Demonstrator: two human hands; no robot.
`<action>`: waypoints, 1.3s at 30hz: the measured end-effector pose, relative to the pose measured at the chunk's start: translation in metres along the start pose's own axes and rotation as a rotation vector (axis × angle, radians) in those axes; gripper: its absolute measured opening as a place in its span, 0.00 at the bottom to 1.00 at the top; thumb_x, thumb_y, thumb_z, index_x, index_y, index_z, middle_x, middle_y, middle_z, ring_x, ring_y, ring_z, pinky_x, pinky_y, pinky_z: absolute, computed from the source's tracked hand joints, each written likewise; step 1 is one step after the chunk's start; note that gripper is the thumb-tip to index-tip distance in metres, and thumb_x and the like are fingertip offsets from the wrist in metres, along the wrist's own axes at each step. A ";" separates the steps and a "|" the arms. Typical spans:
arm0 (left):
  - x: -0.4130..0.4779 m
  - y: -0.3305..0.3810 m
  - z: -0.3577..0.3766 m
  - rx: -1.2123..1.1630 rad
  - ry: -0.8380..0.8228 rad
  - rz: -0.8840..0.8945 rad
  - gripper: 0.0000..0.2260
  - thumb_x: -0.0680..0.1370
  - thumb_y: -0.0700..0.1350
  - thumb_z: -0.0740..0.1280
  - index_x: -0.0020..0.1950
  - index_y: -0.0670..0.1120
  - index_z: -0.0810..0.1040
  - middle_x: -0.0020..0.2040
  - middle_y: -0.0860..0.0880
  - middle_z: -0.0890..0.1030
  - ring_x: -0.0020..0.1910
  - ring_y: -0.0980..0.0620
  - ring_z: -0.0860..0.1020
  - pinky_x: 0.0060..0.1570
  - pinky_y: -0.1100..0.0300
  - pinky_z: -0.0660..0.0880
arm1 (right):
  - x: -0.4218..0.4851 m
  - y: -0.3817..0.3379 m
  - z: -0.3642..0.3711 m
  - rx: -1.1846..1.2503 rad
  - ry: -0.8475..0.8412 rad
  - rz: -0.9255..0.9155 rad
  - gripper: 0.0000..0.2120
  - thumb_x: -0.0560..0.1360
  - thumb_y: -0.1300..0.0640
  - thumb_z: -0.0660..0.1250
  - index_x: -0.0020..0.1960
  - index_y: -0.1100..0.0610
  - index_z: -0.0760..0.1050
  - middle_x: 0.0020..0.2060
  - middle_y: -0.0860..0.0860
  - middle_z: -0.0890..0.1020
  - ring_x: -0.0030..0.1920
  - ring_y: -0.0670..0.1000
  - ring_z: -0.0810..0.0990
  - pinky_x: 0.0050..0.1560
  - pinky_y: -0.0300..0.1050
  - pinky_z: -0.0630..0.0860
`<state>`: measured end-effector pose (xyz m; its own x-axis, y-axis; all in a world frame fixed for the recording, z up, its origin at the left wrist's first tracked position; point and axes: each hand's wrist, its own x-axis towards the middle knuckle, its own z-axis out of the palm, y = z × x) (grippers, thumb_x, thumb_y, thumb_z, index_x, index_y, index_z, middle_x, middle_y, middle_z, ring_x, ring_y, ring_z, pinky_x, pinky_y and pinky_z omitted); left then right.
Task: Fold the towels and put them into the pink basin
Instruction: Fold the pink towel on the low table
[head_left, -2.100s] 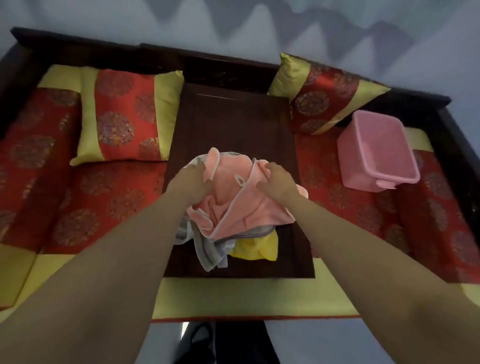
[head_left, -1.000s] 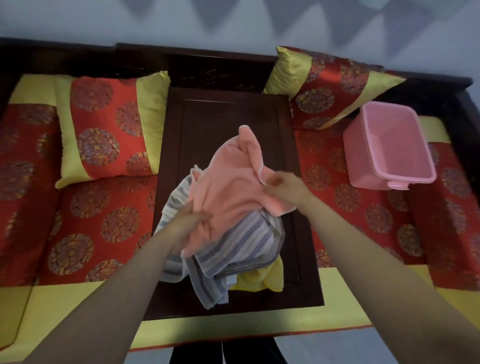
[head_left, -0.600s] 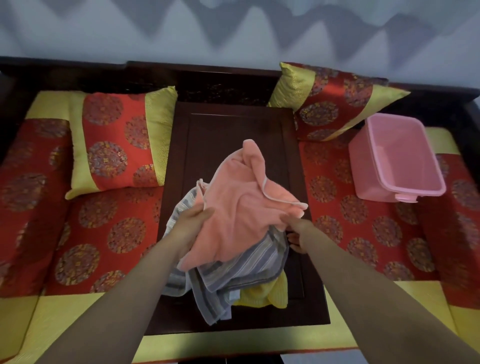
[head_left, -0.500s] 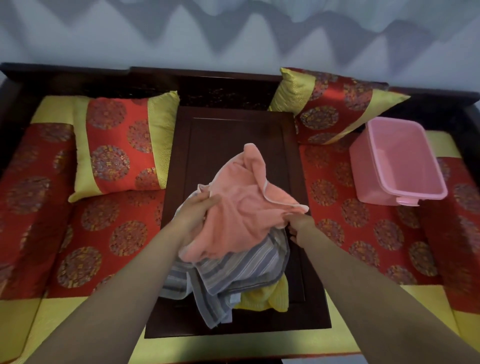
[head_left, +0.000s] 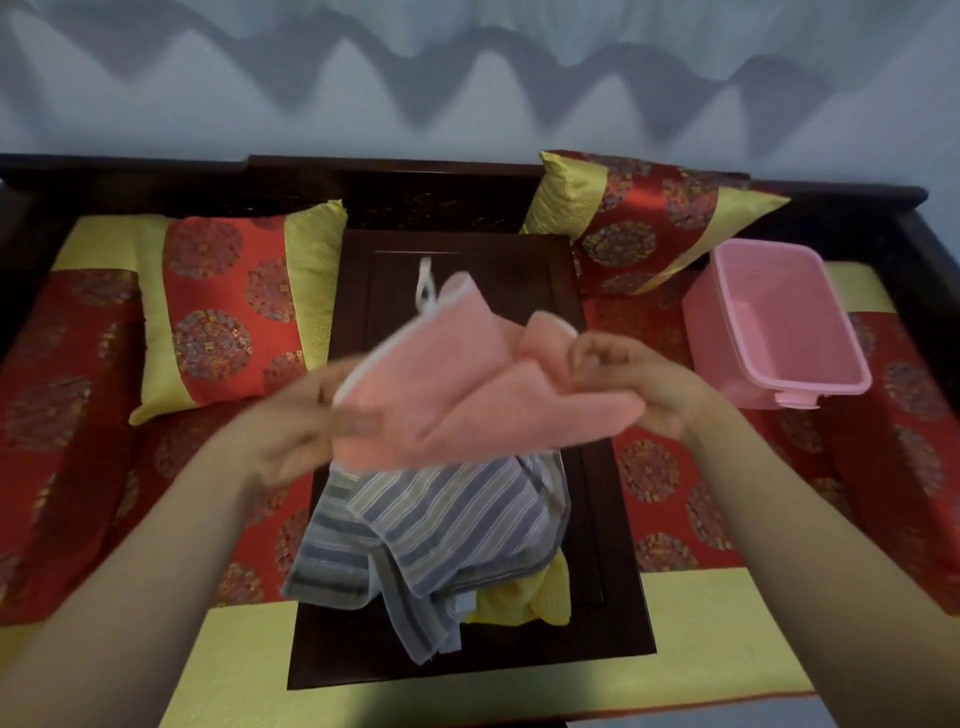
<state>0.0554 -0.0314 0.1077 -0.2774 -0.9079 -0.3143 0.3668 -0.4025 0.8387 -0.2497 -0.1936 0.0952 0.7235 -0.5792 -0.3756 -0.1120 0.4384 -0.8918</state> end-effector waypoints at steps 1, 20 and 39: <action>-0.012 -0.022 -0.008 0.063 0.006 -0.083 0.35 0.57 0.43 0.82 0.61 0.38 0.76 0.53 0.38 0.80 0.52 0.40 0.79 0.48 0.52 0.80 | -0.006 0.013 -0.003 -0.043 -0.049 0.074 0.06 0.70 0.68 0.67 0.43 0.59 0.75 0.39 0.52 0.80 0.37 0.48 0.80 0.37 0.37 0.78; 0.154 -0.086 -0.045 0.640 0.833 -0.306 0.27 0.68 0.60 0.69 0.60 0.43 0.75 0.55 0.44 0.80 0.57 0.43 0.78 0.52 0.58 0.72 | 0.083 0.094 -0.041 -0.906 0.645 0.390 0.09 0.72 0.53 0.64 0.46 0.55 0.81 0.46 0.57 0.84 0.49 0.59 0.82 0.46 0.46 0.78; 0.196 -0.071 -0.045 0.305 0.759 -0.535 0.43 0.58 0.71 0.70 0.60 0.40 0.71 0.45 0.43 0.80 0.40 0.48 0.79 0.37 0.59 0.76 | 0.153 0.104 -0.048 -1.125 0.803 0.531 0.26 0.71 0.36 0.61 0.57 0.57 0.72 0.55 0.58 0.79 0.55 0.62 0.78 0.52 0.53 0.74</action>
<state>0.0150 -0.1859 -0.0331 0.3440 -0.4917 -0.8000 0.0837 -0.8325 0.5477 -0.1834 -0.2694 -0.0672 -0.0892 -0.9058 -0.4141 -0.9647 0.1820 -0.1903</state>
